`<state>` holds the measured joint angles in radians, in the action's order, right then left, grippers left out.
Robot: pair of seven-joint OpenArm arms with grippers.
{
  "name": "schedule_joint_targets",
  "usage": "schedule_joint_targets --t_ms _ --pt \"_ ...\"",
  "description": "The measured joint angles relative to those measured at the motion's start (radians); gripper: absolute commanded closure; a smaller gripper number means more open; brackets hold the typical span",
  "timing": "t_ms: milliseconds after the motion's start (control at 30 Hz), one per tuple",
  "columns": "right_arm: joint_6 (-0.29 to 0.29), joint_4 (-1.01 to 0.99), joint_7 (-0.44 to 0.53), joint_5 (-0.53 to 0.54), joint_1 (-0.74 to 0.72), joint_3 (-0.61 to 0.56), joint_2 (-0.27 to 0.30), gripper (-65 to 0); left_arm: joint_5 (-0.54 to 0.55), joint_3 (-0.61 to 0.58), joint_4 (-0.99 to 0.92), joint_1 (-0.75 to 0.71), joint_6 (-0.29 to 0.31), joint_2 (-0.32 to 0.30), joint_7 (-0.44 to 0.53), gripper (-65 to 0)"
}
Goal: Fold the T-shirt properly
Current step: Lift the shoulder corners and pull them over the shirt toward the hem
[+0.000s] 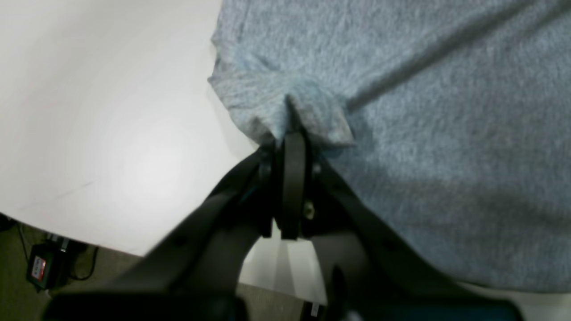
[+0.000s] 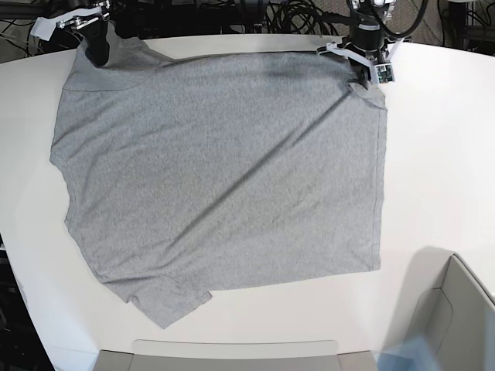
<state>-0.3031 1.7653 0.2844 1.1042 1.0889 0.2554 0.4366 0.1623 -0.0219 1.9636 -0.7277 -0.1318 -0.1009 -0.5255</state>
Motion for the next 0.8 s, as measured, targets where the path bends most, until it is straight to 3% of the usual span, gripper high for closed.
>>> schedule_joint_targets --t_ms 267,367,400,467,533,700,800 --pt "0.003 0.0 -0.002 0.0 -0.001 0.0 -0.002 0.0 0.0 0.003 0.027 0.019 0.0 -0.001 -0.011 0.0" --pt "0.008 -0.007 -0.023 -0.002 -0.032 0.0 0.038 0.0 0.0 0.003 0.027 0.05 -0.003 0.005 -0.005 0.0" --pt "0.034 -0.006 -0.045 -0.002 -0.048 0.0 0.057 0.0 0.004 0.004 0.027 0.066 -0.006 0.013 -0.006 0.0" --pt "0.078 -0.005 -0.137 -0.005 -0.082 0.018 0.096 0.0 0.003 0.008 0.027 0.086 -0.01 0.048 -0.006 0.0" --pt "0.076 -0.004 -0.188 -0.004 -0.107 0.06 0.111 0.0 0.003 0.019 0.028 0.099 -0.011 0.087 -0.006 0.0" --pt "0.075 -0.004 -0.43 -0.007 -0.264 0.146 0.111 0.0 0.005 0.024 0.027 0.184 -0.011 0.122 -0.143 0.0" --pt "0.076 -0.006 -0.558 -0.031 -0.357 0.182 0.105 0.0 0.003 0.029 0.025 0.258 -0.011 0.123 -0.159 0.0"
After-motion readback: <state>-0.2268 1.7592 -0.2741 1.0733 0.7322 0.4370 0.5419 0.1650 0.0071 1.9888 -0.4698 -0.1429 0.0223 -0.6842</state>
